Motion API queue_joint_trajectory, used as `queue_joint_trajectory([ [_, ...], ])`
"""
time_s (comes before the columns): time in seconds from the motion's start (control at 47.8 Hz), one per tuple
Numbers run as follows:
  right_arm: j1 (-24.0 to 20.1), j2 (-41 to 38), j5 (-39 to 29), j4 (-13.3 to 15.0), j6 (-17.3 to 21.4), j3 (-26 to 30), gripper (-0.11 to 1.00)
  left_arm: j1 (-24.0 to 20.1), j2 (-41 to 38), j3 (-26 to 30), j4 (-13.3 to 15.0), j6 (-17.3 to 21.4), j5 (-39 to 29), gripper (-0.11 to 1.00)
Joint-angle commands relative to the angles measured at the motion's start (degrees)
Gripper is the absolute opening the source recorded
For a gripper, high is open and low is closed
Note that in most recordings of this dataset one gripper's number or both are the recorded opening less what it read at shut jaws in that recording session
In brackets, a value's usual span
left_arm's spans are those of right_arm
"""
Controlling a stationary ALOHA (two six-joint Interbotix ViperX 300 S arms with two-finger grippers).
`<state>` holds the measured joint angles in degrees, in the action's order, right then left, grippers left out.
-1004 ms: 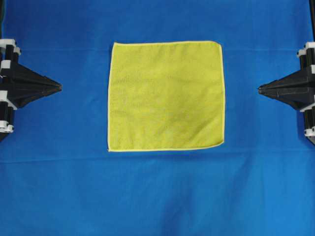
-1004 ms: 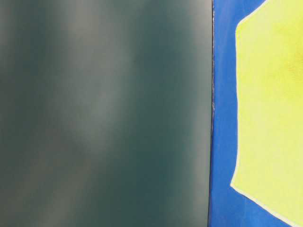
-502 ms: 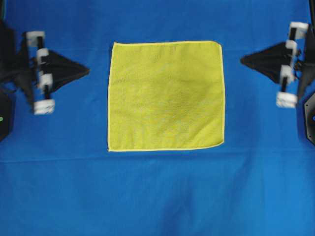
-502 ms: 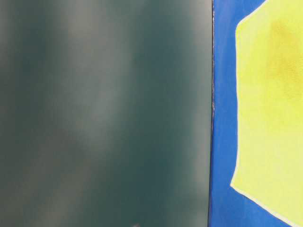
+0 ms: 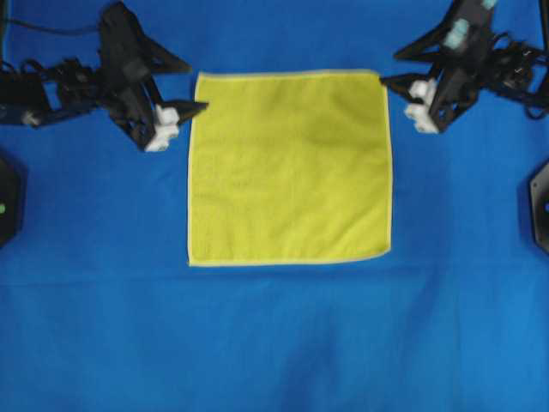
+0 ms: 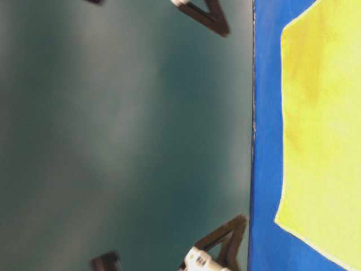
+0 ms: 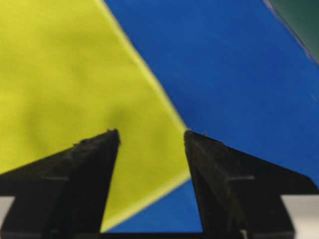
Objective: Fold the yellow towel.
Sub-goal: 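Move both grippers to the towel's top corners and grasp them, then lift the top corners and fold them down toward the bottom edge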
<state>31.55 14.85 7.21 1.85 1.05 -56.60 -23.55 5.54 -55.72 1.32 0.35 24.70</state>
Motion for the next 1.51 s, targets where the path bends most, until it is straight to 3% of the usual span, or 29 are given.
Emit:
queue_joint_trajectory([
  [0.0,1.8,-4.9,0.4,1.2,0.0,2.9,0.58,-2.0,-3.9,2.6,0.1,0.3,1.5,0.77],
  [0.272,4.0,-15.3,1.0,3.0,0.0,6.6,0.58,-5.3,-13.1,5.4,0.1,0.4,3.0,0.77],
  [0.607,4.9,-20.0,2.5,3.2,0.0,7.2,0.53,-6.1,-15.6,5.6,0.0,0.4,2.9,0.72],
  [0.69,4.9,-21.3,2.5,3.2,0.0,7.0,0.4,-6.1,-15.7,5.7,0.1,0.4,2.3,0.6],
  [0.816,4.9,-21.3,2.3,3.2,0.0,6.7,0.05,-6.1,-15.7,6.1,0.0,0.5,0.9,0.29],
  [0.941,4.9,-20.7,2.2,3.1,0.4,6.1,0.03,-5.8,-15.7,6.2,0.0,1.2,0.2,0.01],
  [1.485,4.8,-10.1,1.4,1.7,0.9,3.6,0.03,-5.0,-9.2,8.3,0.0,3.1,-6.0,0.01],
])
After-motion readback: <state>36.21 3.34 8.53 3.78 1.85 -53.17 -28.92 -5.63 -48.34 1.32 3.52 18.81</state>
